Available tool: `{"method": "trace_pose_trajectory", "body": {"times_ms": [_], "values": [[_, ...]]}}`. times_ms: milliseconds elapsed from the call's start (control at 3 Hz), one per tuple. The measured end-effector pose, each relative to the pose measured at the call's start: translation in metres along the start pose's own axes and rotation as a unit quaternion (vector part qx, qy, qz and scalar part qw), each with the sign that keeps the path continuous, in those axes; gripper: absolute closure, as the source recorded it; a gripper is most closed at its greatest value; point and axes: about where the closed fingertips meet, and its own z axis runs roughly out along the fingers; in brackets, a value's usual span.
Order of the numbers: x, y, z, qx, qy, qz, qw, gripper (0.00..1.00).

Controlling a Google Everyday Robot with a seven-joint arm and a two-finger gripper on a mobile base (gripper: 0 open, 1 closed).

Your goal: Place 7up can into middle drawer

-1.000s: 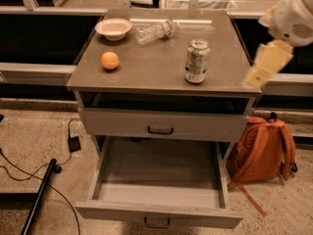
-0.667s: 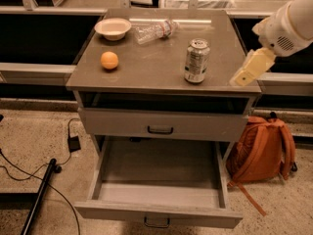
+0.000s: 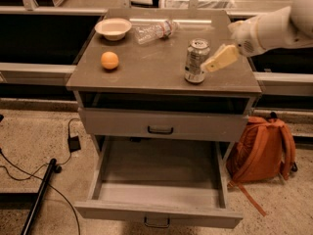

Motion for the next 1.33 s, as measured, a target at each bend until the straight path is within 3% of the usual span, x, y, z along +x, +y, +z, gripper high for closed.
{"method": "trace_pose_trajectory", "body": {"times_ms": [333, 1000, 1333], "values": [[-0.017, -0.006, 0.037, -0.023, -0.042, 0.006, 0.9989, 0.17], [-0.029, 0.025, 0.07, -0.092, -0.018, -0.016, 0.9955, 0.64], [-0.033, 0.034, 0.068, -0.117, -0.052, -0.029, 0.9913, 0.87]]}}
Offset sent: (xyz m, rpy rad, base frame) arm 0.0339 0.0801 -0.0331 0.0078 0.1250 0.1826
